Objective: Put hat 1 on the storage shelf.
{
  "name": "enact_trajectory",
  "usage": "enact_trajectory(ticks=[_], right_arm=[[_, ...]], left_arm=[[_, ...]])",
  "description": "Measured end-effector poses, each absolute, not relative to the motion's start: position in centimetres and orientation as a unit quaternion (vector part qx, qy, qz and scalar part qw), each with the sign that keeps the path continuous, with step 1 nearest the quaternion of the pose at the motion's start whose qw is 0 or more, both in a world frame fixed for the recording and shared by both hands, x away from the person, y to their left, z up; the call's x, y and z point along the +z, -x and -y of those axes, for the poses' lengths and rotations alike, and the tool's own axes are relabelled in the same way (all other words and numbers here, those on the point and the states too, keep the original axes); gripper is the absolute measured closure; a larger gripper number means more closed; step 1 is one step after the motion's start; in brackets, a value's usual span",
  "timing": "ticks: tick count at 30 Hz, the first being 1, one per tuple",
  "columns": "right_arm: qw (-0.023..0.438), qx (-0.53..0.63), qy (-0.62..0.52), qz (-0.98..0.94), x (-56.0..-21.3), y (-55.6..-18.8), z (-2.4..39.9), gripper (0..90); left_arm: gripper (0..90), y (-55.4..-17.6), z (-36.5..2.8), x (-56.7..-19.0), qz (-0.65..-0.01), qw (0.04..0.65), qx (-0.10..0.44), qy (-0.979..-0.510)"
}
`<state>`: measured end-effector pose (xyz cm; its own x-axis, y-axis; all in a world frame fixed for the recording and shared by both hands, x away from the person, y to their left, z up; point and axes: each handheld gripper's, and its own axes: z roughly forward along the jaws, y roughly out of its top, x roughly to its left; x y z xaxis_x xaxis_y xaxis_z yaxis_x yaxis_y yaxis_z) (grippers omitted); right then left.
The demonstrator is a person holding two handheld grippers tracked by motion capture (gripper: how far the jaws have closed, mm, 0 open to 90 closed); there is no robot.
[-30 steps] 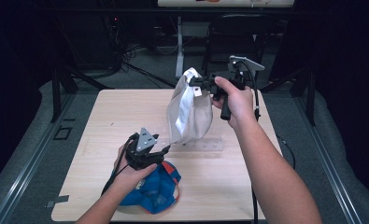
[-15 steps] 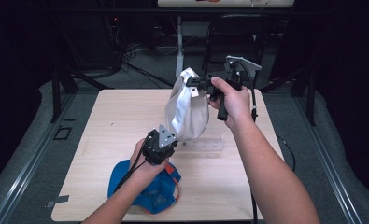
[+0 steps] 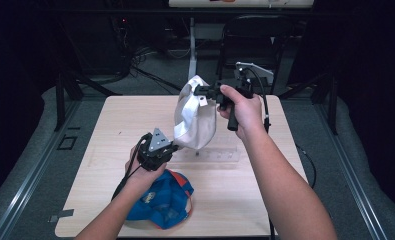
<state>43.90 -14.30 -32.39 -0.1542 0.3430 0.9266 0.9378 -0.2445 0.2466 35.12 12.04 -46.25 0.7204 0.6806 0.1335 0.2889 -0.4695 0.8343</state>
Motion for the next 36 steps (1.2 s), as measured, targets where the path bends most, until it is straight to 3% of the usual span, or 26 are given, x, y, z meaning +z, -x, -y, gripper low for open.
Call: enact_trajectory(ticks=[23,36], right_arm=[[0.285,-0.503,0.589,0.565,-34.5,-44.9,11.6,81.7],[0.29,-0.493,0.592,0.568,-35.9,-45.1,11.4,81.7]], left_arm=[[85.2,-36.1,-14.5,-49.0,-0.314,0.468,0.176,-0.807],[85.4,-35.6,-14.9,-50.3,-0.336,0.458,0.188,-0.801]])
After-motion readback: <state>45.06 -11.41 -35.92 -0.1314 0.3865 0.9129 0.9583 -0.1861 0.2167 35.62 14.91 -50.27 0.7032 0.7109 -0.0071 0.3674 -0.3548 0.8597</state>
